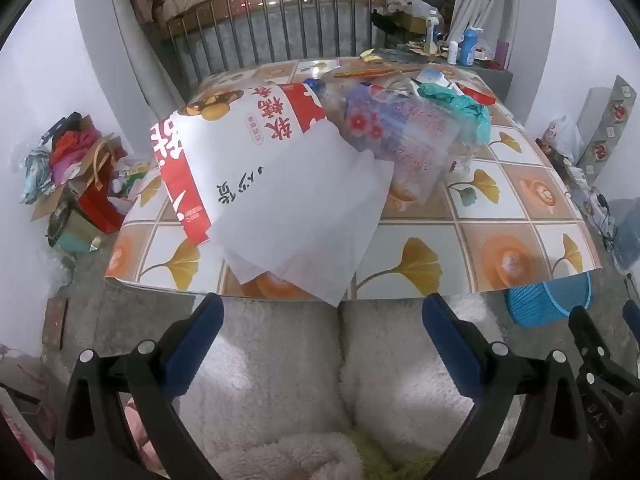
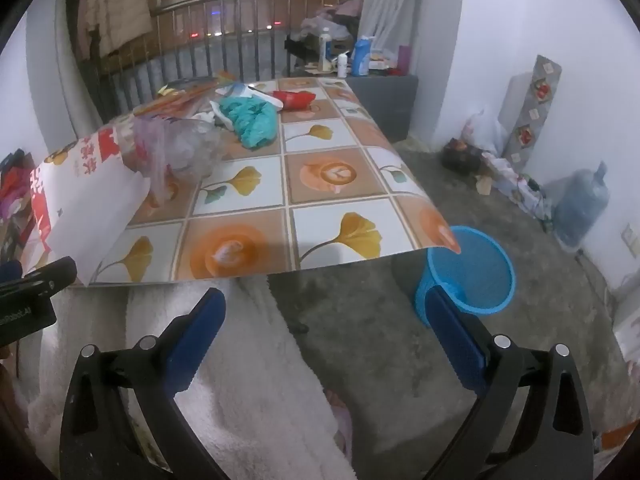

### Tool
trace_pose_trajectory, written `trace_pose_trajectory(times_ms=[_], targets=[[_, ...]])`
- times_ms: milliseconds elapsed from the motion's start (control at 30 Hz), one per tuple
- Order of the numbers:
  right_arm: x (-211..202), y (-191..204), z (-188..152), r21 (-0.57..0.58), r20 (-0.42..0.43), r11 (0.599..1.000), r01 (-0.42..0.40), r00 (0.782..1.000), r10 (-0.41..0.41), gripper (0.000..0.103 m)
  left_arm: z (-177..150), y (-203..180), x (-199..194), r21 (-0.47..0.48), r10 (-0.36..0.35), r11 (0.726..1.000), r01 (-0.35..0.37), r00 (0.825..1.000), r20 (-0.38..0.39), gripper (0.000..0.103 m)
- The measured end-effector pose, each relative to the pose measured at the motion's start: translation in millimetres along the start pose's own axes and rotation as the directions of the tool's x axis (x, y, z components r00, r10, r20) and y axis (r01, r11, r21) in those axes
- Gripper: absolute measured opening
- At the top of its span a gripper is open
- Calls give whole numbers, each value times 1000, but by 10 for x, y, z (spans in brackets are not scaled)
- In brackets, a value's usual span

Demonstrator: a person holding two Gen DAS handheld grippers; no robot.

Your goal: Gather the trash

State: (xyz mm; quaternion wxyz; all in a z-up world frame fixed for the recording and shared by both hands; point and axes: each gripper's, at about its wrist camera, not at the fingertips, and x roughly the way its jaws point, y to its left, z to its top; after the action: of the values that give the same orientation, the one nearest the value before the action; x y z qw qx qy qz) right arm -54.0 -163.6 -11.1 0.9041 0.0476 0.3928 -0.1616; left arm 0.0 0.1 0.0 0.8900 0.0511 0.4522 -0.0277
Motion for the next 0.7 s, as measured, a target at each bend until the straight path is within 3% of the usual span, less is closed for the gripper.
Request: trace_pose_trajectory(times_ms=[700], targets=[[-94, 71, 89, -16, 15, 1000, 12, 1000, -12, 95, 0, 0, 0, -2, -1, 1000, 1, 1000, -2, 97]])
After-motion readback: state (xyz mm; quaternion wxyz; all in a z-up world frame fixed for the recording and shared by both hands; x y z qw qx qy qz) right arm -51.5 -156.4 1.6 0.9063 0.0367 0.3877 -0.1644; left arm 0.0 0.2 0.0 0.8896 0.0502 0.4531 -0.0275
